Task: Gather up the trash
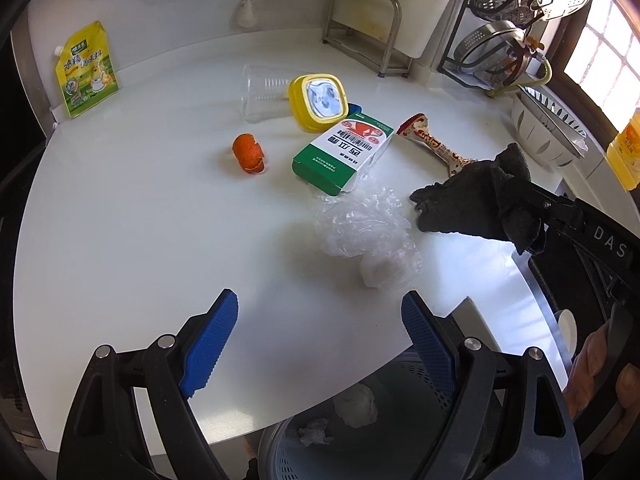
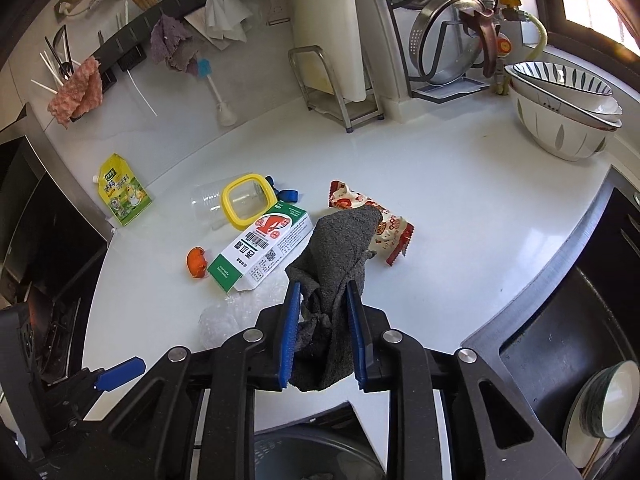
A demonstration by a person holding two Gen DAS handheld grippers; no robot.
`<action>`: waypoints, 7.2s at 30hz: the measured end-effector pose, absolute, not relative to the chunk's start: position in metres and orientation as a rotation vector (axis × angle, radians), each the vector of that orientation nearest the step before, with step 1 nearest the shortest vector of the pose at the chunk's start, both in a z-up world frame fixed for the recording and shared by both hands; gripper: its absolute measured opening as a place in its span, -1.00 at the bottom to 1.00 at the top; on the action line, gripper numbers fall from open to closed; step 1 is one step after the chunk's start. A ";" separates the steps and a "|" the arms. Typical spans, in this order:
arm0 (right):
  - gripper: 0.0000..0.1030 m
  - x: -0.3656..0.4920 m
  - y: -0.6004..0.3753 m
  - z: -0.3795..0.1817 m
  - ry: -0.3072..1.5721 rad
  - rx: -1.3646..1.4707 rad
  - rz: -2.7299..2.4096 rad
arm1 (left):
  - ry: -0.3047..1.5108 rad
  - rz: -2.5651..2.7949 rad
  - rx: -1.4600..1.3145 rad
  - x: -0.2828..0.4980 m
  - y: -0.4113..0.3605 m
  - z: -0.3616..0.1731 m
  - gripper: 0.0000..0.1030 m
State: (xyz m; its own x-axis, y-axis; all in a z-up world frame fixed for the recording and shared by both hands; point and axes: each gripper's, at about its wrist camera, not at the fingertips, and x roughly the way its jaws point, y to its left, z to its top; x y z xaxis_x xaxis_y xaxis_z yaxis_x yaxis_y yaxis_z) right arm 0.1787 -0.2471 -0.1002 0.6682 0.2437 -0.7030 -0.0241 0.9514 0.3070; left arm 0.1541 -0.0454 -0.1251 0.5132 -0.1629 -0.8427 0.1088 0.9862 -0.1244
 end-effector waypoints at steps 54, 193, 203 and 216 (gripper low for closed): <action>-0.59 0.076 -0.237 -0.079 0.838 0.309 0.149 | 0.863 -0.161 -0.071 0.128 -0.007 -0.030 -0.28; 0.65 0.066 -0.216 -0.108 0.996 0.324 0.089 | 0.920 -0.228 0.068 0.126 0.022 -0.081 0.68; 0.65 0.092 -0.207 -0.118 1.011 0.366 -0.010 | 0.902 -0.379 0.165 0.205 0.010 -0.114 0.68; 0.65 0.112 -0.205 -0.136 1.038 0.428 -0.093 | 0.905 -0.508 0.209 0.245 -0.019 -0.150 0.68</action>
